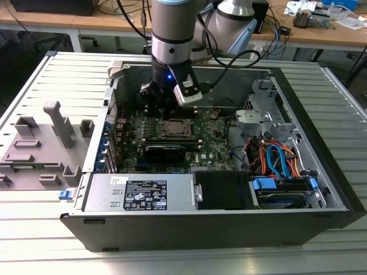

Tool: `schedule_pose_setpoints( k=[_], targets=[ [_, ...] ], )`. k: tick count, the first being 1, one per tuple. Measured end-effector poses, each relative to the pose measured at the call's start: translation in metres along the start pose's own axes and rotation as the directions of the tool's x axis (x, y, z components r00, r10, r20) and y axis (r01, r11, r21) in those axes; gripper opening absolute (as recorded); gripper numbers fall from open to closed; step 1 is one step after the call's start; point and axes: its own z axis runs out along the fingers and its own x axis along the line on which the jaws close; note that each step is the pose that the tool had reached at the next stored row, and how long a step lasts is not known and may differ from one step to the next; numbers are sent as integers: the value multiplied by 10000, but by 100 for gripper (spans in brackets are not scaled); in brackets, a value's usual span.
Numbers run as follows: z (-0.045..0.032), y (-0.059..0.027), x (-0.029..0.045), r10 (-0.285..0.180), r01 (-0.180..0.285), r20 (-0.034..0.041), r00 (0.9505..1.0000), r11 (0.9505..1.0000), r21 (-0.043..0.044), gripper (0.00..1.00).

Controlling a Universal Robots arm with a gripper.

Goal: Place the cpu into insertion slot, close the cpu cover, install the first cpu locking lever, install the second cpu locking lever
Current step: 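Install the first cpu locking lever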

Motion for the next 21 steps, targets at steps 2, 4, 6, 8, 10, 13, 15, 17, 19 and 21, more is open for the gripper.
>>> schedule_pose_setpoints(
  k=[2,4,6,8,10,13,15,17,19,21],
  targets=[
    [-3,0,0,0,0,0,10000,10000,-1,11],
    [-12,1,0,0,0,1,10000,10000,-3,11],
    [-13,1,8,0,0,0,10000,10000,-1,11],
    [-12,0,22,0,0,3,10000,10000,-3,11],
    [-11,0,33,0,0,4,10000,10000,-3,11],
    [-11,-1,37,-1,1,5,10000,10000,-3,11],
    [-11,-1,41,0,0,5,10000,10000,-3,11],
    [-11,-1,44,-1,1,4,10000,10000,-3,11],
    [-11,-1,46,-1,1,5,10000,10000,-3,11],
    [-10,-1,51,0,0,5,10000,10000,-3,11]
  ],
)
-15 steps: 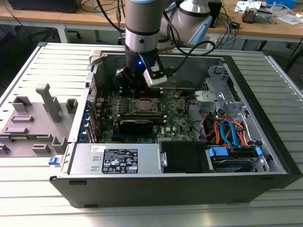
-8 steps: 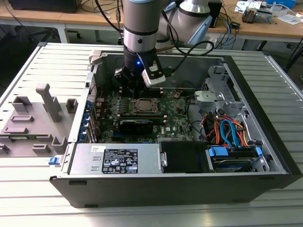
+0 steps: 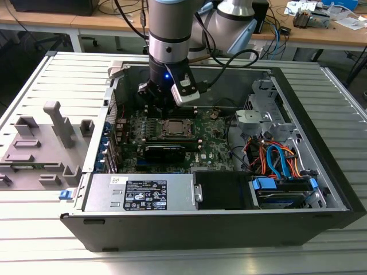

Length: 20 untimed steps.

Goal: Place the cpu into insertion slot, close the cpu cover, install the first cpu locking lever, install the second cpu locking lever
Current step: 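Install the first cpu locking lever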

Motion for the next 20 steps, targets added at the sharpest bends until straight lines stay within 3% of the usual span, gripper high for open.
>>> schedule_pose_setpoints(
  k=[20],
  targets=[
    [-2,-1,25,-4,4,-4,10000,10000,-98,11]
  ],
)
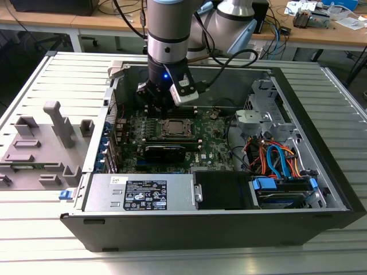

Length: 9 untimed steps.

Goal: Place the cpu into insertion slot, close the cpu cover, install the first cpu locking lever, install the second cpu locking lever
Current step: 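Install the first cpu locking lever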

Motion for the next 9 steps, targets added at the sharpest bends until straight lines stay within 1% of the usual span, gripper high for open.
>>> schedule_pose_setpoints(
  k=[3,9],
  targets=[
    [1,0,19,0,0,4,10000,10000,-1,11],
    [2,-1,34,0,0,4,10000,10000,-1,11]
  ],
)
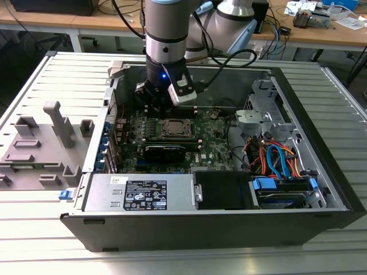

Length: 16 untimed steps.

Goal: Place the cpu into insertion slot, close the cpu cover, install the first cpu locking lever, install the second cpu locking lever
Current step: 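Install the first cpu locking lever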

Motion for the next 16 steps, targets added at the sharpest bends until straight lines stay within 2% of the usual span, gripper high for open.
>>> schedule_pose_setpoints(
  k=[16],
  targets=[
    [2,-3,67,0,0,4,10000,10000,0,11]
  ],
)
